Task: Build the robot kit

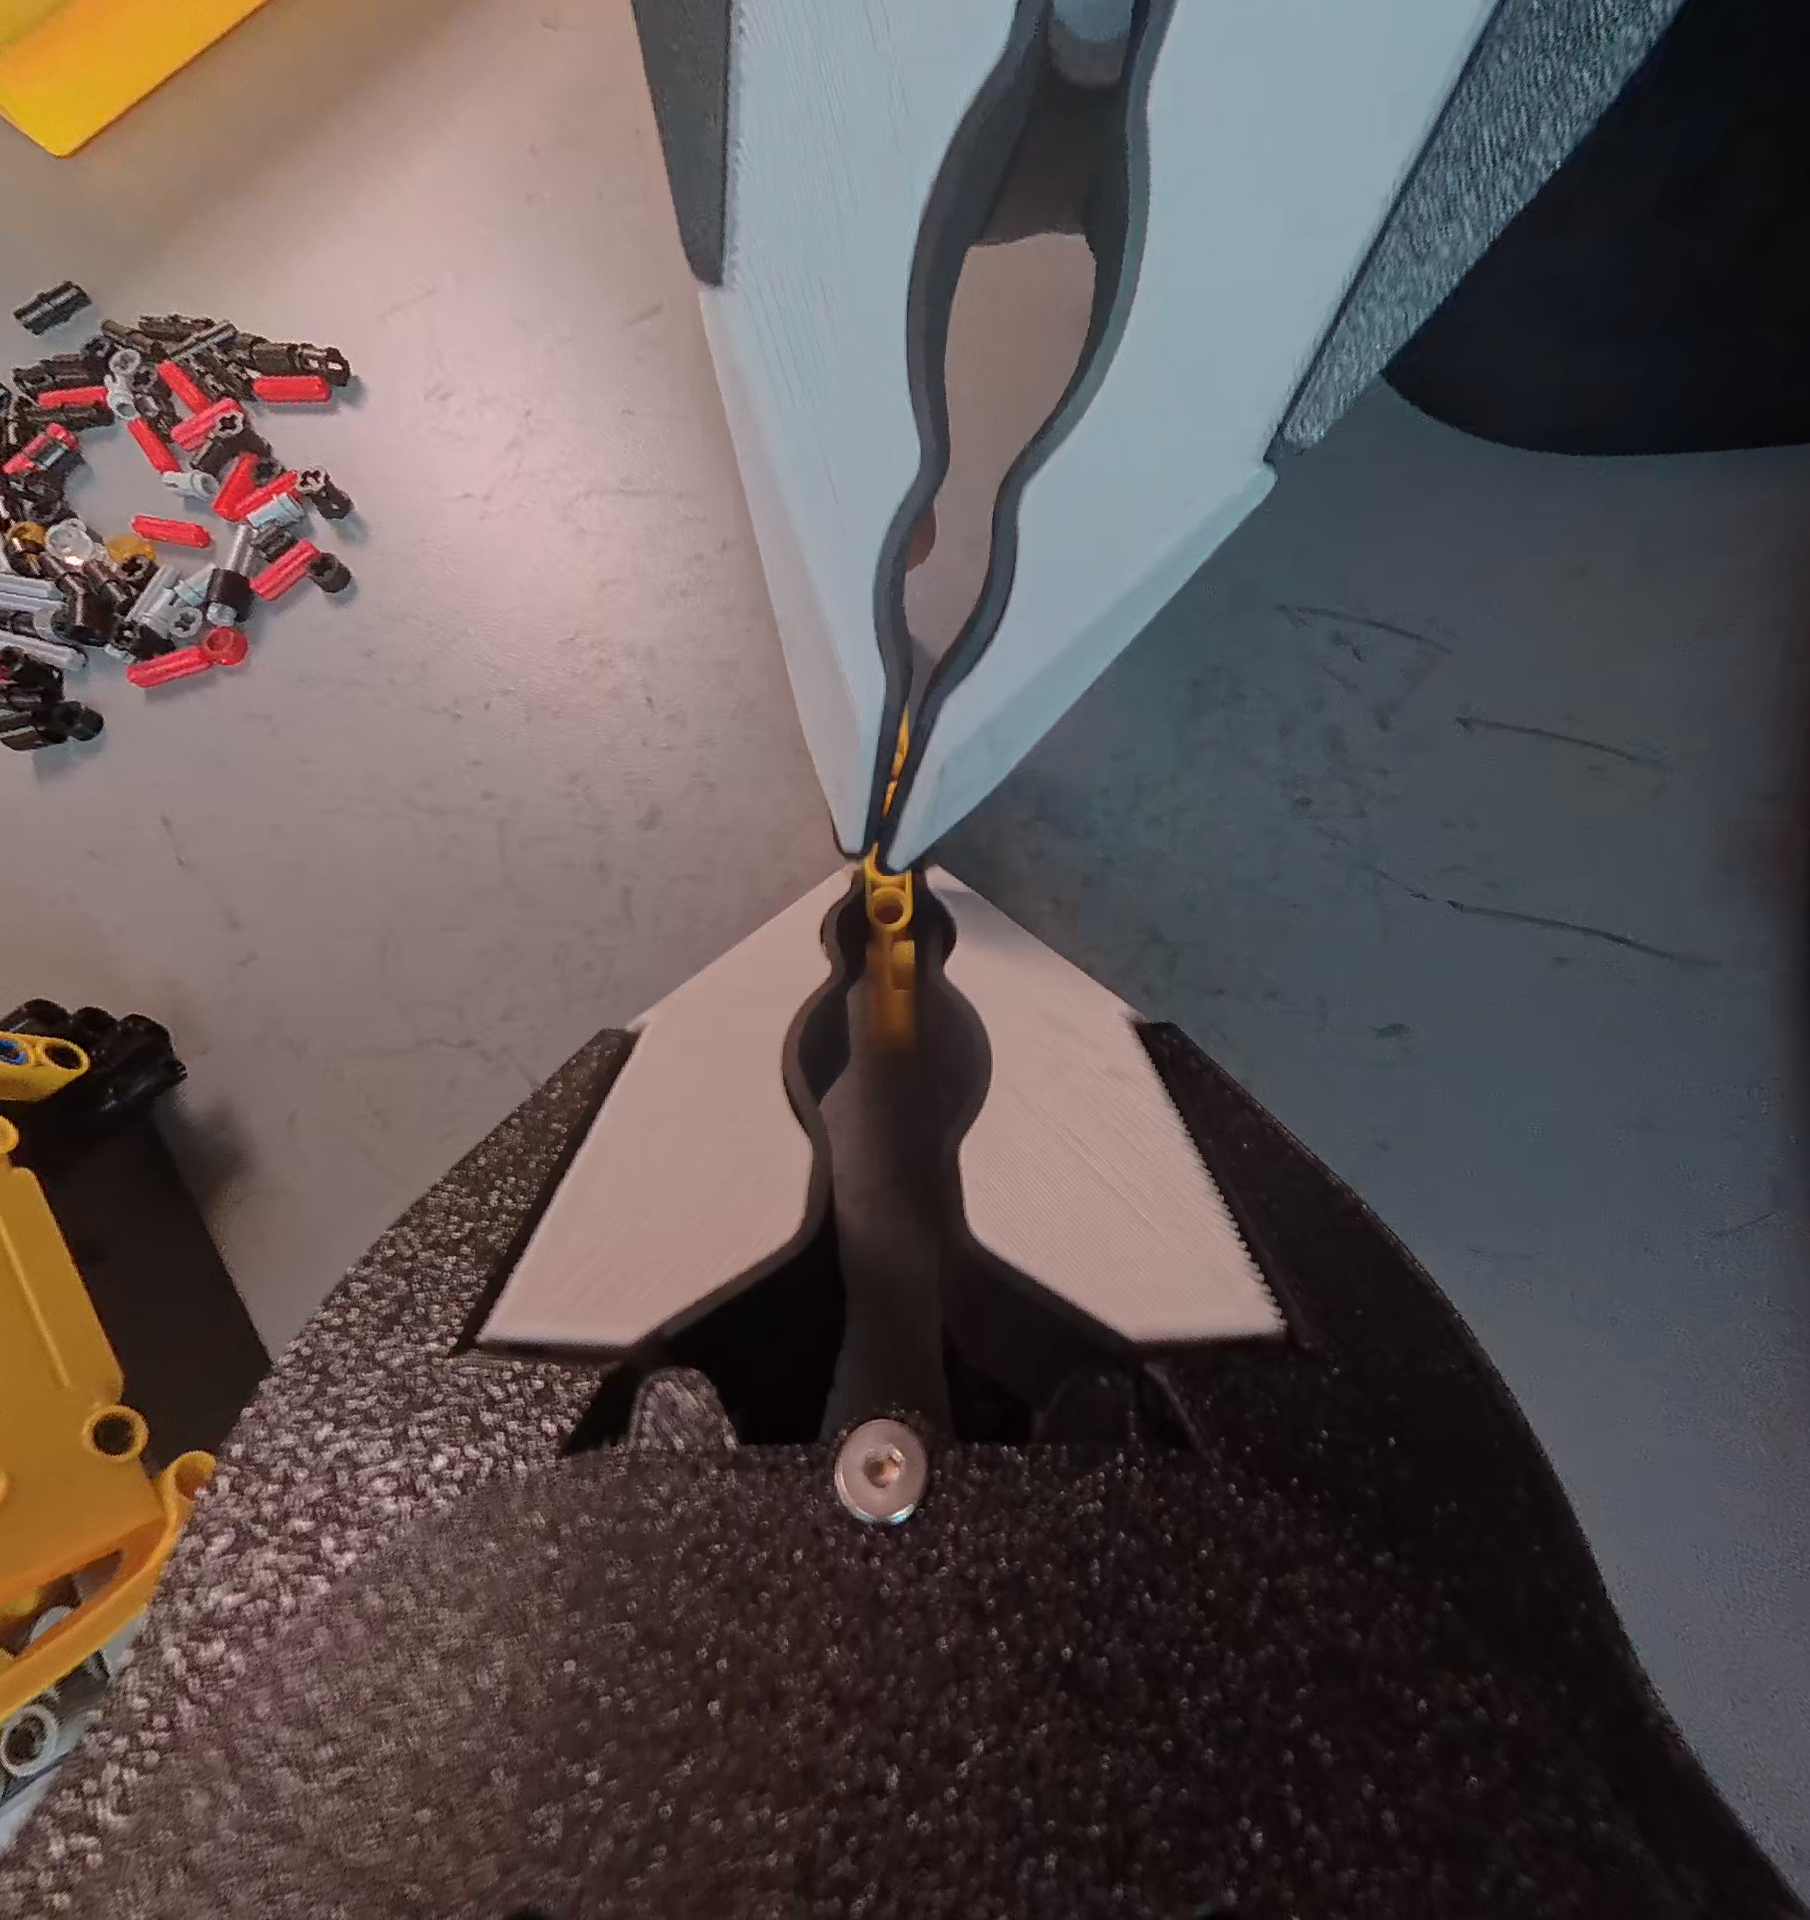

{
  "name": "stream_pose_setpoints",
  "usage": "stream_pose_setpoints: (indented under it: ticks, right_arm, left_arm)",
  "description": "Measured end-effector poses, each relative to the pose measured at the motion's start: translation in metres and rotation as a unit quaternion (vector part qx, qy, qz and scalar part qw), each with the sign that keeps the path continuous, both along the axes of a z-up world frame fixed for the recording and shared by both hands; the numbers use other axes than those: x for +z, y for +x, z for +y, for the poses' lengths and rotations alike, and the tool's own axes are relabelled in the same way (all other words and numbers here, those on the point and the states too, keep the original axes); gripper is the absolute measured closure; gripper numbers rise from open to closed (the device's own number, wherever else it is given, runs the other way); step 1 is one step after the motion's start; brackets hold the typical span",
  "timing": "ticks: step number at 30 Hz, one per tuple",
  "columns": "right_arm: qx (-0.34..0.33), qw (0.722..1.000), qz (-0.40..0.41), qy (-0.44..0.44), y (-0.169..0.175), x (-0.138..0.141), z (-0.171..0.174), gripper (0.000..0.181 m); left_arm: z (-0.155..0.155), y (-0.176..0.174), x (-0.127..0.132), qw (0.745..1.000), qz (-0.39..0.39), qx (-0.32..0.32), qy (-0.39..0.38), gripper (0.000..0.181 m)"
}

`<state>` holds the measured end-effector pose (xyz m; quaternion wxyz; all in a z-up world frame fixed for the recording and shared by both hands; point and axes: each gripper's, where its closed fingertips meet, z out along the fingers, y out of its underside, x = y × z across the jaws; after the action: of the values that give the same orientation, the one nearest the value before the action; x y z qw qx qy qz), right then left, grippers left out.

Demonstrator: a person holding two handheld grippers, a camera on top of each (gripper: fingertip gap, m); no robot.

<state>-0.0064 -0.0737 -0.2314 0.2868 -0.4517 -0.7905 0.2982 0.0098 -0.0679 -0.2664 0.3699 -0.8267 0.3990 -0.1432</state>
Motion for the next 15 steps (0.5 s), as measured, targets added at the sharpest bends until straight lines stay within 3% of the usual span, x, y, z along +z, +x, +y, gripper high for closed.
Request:
stream_pose_setpoints:
  ticks: [5, 15]
  right_arm:
    - [-0.005, 1.0, -0.008, -0.011, 0.02, 0.004, 0.024, 0.163]
    - [0.015, 0.998, -0.051, -0.026, 0.033, -0.022, 0.025, 0.173]
  left_arm:
    - [0.0, 0.0, 0.0, 1.0, 0.006, 0.0, 0.007, 0.174]
    - [0.0, -0.001, 0.0, 1.0, 0.005, 0.001, 0.008, 0.172]
